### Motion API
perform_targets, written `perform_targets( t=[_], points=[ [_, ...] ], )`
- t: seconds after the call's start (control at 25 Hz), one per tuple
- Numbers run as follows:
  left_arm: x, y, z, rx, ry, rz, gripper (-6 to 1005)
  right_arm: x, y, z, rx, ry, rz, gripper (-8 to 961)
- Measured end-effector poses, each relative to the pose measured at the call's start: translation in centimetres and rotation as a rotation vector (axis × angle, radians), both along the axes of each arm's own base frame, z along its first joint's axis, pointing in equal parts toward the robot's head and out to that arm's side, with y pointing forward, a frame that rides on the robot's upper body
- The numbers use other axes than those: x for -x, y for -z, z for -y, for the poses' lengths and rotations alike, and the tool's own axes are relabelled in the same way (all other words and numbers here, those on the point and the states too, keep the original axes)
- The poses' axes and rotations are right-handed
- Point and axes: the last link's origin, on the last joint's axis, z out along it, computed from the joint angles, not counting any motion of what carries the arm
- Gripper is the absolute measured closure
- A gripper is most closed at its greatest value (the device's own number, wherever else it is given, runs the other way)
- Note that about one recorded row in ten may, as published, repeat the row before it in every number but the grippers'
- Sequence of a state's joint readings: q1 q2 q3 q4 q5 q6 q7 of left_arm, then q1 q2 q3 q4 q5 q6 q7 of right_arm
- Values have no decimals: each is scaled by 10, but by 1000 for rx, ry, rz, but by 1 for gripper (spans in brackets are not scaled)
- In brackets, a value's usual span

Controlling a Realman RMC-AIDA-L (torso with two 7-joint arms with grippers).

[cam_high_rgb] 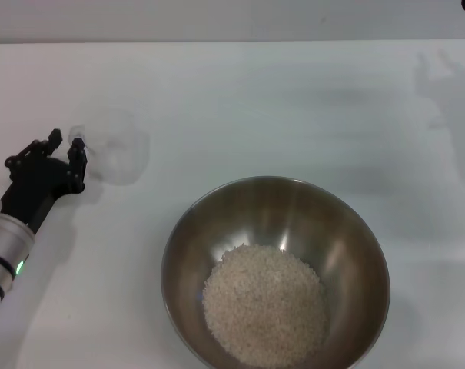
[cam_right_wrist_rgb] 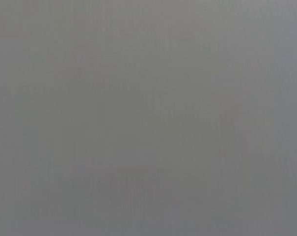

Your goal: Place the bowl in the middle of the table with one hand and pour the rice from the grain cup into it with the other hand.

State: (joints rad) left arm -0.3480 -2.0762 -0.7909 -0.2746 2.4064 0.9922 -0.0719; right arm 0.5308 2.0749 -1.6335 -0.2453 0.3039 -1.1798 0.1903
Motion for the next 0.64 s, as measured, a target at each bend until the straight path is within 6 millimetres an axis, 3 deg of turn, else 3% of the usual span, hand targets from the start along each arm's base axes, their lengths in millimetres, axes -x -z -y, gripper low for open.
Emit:
perform_targets(
  t=[0.2, 0.36, 0.64],
  points=[
    [6, 1, 12, 0, -18, 12, 783, 0, 0, 0, 2, -2, 3, 595],
    [9, 0, 22, -19, -19, 30, 610, -1, 1, 1, 5, 1, 5, 595],
    [12, -2, 37, -32, 0, 39, 610, -2, 1, 1, 8, 5, 7, 595]
  ],
)
